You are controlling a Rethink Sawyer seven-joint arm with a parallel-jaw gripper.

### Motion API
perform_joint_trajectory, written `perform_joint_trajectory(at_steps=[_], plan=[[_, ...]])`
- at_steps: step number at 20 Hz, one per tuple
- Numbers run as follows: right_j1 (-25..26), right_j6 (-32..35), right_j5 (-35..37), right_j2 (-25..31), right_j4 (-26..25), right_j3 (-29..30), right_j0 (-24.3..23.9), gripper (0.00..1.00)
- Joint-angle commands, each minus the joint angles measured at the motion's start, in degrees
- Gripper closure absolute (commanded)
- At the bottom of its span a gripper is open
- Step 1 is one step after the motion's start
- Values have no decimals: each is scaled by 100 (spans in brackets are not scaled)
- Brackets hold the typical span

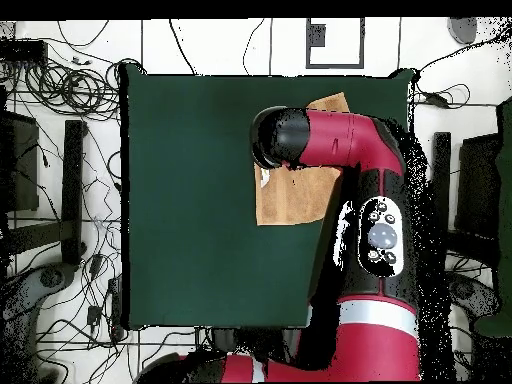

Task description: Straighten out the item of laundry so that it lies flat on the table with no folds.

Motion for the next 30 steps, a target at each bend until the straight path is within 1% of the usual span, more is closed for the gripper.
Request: perform_joint_trajectory(at_steps=[1,18,30], plan=[[423,160,460,155,62,333,92,0],[499,-17,313,122,-24,288,25,0],[461,-11,280,108,-54,327,53,0]])
